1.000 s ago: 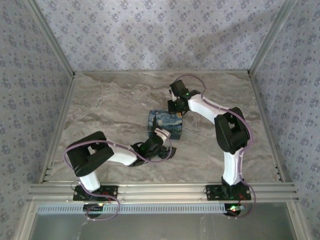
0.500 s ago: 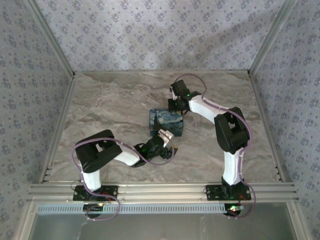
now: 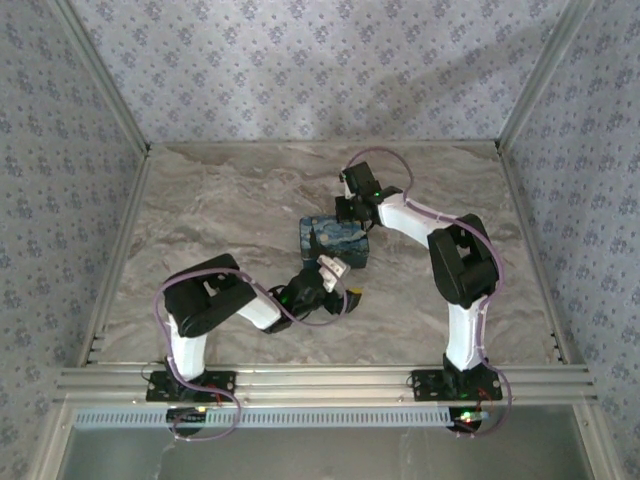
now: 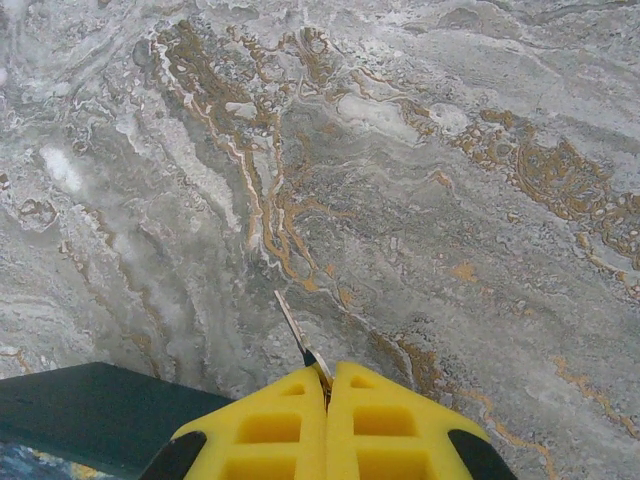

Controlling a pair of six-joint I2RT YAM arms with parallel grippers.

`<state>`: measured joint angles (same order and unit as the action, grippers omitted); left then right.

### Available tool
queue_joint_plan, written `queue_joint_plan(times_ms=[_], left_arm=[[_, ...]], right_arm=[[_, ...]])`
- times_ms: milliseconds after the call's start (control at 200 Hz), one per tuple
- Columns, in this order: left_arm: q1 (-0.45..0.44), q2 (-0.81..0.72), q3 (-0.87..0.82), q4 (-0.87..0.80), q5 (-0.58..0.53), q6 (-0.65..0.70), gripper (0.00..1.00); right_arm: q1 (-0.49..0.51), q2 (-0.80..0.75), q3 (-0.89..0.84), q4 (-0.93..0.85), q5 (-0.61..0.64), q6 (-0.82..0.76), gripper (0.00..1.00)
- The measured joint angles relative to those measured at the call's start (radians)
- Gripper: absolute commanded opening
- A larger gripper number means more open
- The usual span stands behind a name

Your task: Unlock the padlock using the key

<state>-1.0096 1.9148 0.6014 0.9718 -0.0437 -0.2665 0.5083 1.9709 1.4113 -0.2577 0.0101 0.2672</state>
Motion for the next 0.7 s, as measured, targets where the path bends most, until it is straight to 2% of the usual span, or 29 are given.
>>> queue_joint_plan(times_ms=[190,700], left_arm=[[-0.010,0.003,0.012,-0.014,-0.040,-0.032,0.84],[-0.058,-0.061,-0.008,-0.171,-0.356,-0.114,0.87]], right_arm=[[0.000,-0.002,-0.007,0.013,-0.002,0.001,0.00],[0.023,-0.009,-0.019,0.019,-0.033,0.006,0.00]])
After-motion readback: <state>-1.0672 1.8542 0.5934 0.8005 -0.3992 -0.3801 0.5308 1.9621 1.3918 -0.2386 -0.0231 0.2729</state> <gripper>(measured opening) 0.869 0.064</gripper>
